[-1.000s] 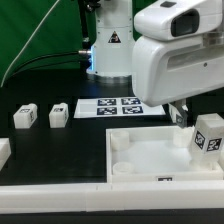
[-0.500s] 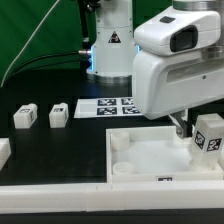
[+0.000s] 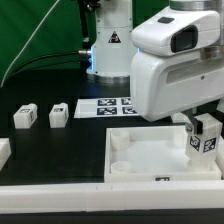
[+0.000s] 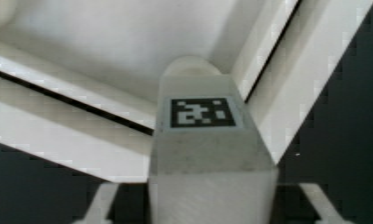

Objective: Assemble one leg

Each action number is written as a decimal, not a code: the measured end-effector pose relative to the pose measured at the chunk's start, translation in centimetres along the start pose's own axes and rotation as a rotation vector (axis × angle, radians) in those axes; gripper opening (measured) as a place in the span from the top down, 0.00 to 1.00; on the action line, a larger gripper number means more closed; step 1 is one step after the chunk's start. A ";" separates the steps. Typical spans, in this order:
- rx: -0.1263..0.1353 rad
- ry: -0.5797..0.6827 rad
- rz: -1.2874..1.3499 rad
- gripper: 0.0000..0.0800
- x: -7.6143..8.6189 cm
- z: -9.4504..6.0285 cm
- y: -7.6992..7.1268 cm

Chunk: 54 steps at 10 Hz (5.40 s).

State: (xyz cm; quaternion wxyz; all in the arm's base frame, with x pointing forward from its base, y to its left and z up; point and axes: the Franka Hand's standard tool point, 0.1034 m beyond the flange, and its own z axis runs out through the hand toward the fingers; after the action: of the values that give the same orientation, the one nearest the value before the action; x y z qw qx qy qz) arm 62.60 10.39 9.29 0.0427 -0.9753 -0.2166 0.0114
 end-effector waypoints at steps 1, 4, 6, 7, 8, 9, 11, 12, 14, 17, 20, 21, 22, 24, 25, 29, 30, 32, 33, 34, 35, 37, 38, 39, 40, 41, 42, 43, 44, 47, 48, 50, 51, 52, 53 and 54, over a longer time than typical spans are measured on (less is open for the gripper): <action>0.000 0.001 0.011 0.64 0.0 0.0 0.1; 0.003 0.002 0.063 0.64 0.0 0.0 0.0; 0.017 0.004 0.251 0.64 0.0 0.1 -0.1; 0.037 0.017 0.402 0.64 0.0 0.2 0.2; 0.041 0.024 0.477 0.64 0.1 0.1 0.3; 0.047 0.029 0.620 0.64 0.3 0.2 0.1; 0.046 0.031 0.816 0.64 0.3 0.1 0.2; 0.046 0.028 0.935 0.64 0.3 0.1 0.3; 0.042 0.025 1.112 0.64 0.1 0.1 0.5; 0.046 0.023 1.456 0.64 0.1 0.1 0.8; 0.057 0.033 1.759 0.64 0.3 0.0 0.6; 0.059 0.028 1.871 0.64 0.2 0.0 0.5; 0.066 0.018 1.976 0.64 0.2 0.0 0.4; 0.076 0.008 2.015 0.62 0.1 0.0 0.5; 0.076 0.007 2.007 0.62 0.1 0.1 0.4; 0.072 0.005 1.901 0.38 0.2 0.4 -0.1; 0.069 0.007 1.807 0.19 0.2 0.5 -0.2; 0.065 0.013 1.576 0.19 0.2 0.5 -0.3; 0.063 0.017 1.449 0.19 0.2 0.5 -0.3; 0.062 0.020 1.370 0.19 0.2 0.5 -0.2; 0.059 0.024 1.241 0.19 0.2 0.5 -0.1; 0.055 0.032 1.016 0.19 0.3 0.4 0.1; 0.053 0.036 0.903 0.19 0.3 0.4 0.2; 0.050 0.040 0.807 0.19 0.4 0.3 0.2; 0.046 0.045 0.676 0.19 0.5 0.2 0.3; 0.044 0.048 0.577 0.19 0.5 0.2 0.4; 0.042 0.050 0.517 0.19 0.5 0.2 0.3; 0.042 0.051 0.477 0.19 0.5 0.2 0.3; 0.042 0.050 0.486 0.19 0.5 0.2 0.3; 0.042 0.050 0.485 0.52 0.5 0.2 0.3; 0.042 0.051 0.485 0.63 0.5 0.2 0.3; 0.043 0.051 0.491 0.63 0.5 0.2 0.3; 0.044 0.051 0.529 0.63 0.5 0.2 0.3; 0.044 0.051 0.523 0.63 0.5 0.2 0.3; 0.046 0.052 0.549 0.63 0.5 0.2 0.3; 0.050 0.054 0.699 0.63 0.5 0.3 0.2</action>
Offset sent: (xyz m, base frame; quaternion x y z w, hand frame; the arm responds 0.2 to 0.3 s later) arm 0.0000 0.0000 0.0000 0.0000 0.0000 0.0000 1.0000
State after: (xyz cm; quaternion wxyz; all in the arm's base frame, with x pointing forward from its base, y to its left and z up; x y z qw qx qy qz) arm 63.13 10.43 9.02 0.0656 -0.9891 0.1318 0.0050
